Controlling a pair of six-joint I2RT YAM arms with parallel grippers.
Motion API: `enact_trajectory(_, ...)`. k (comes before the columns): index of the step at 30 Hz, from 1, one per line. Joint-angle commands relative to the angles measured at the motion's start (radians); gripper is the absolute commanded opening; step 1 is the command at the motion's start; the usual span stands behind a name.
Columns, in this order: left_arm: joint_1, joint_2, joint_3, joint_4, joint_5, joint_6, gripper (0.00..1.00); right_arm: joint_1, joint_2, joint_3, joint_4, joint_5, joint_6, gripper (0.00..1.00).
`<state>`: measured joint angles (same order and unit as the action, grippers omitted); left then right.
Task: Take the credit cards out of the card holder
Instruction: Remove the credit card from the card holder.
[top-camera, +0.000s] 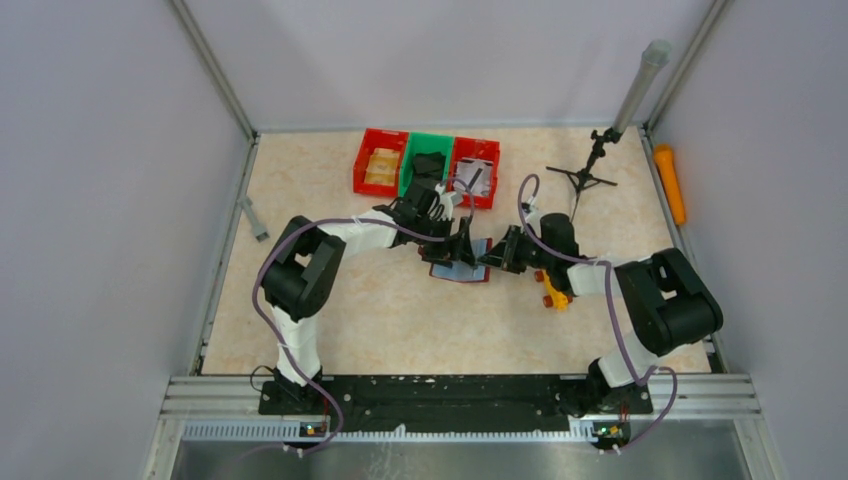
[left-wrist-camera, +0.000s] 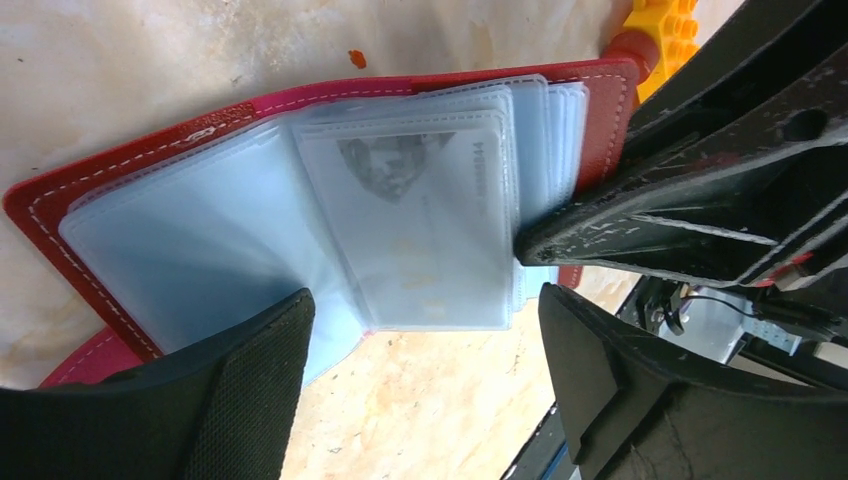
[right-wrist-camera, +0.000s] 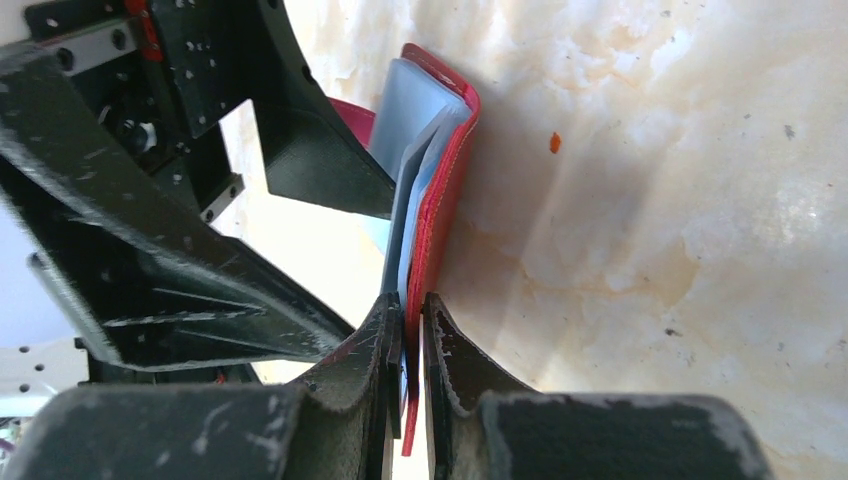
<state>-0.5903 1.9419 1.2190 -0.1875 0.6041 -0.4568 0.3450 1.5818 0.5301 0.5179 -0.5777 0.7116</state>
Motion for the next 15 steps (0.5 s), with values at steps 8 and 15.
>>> enact_trajectory(8, -0.017, 0.036, 0.025, -0.118, -0.21, 0.075, 0.8, 0.002, -0.033, -0.01, 0.126, -0.061, 0.026, 0.0)
enact_trajectory(15, -0.032, -0.011, 0.024, -0.155, -0.321, 0.073, 0.73, 0.0, -0.039, -0.001, 0.069, -0.024, 0.007, 0.0)
